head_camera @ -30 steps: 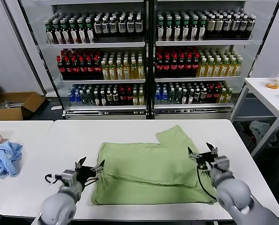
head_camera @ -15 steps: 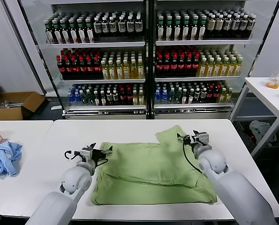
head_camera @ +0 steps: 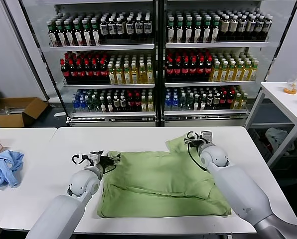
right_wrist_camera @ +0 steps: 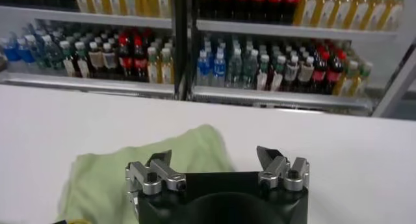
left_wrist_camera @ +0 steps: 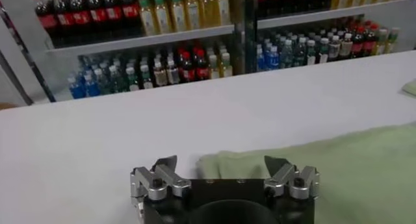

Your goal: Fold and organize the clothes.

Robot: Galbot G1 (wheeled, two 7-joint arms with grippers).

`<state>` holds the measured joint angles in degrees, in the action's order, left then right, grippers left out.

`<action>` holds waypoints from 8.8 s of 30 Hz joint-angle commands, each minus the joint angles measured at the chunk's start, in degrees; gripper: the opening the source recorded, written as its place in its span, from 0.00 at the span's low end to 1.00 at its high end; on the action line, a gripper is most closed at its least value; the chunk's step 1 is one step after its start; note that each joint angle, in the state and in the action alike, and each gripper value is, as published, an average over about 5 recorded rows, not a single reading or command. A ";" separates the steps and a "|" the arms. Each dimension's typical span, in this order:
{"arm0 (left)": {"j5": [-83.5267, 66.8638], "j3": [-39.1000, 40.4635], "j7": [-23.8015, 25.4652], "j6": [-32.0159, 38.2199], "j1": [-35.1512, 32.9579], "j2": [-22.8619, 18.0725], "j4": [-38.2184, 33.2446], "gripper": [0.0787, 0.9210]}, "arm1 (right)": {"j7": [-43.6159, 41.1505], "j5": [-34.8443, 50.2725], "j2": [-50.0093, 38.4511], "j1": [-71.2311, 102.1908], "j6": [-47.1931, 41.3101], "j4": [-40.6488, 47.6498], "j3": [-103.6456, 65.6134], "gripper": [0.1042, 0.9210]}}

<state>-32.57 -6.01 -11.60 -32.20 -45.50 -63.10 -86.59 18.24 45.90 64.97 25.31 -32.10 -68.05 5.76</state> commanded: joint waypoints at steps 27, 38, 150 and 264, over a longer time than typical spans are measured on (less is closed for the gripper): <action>-9.99 -2.26 3.84 1.42 -1.71 1.18 -3.18 0.08 | -4.85 4.01 -2.19 2.10 3.25 -6.52 -0.52 0.06; -13.70 -6.65 3.97 1.75 -7.86 4.49 -13.67 0.06 | -4.86 4.86 -9.38 11.95 4.96 -23.26 -8.29 0.00; -6.36 -44.82 2.38 7.00 -39.28 10.43 -24.42 0.03 | -2.29 -2.75 -14.87 60.54 5.02 -56.16 -37.33 0.88; -26.79 -24.03 9.74 3.12 -34.39 -11.47 -23.06 0.19 | -3.55 -5.01 -15.90 58.89 6.17 -55.45 -35.90 0.88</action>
<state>-45.14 -27.31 -2.98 -27.29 -80.00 -74.26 -110.39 14.67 40.78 49.29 84.10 -25.95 -123.36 -29.75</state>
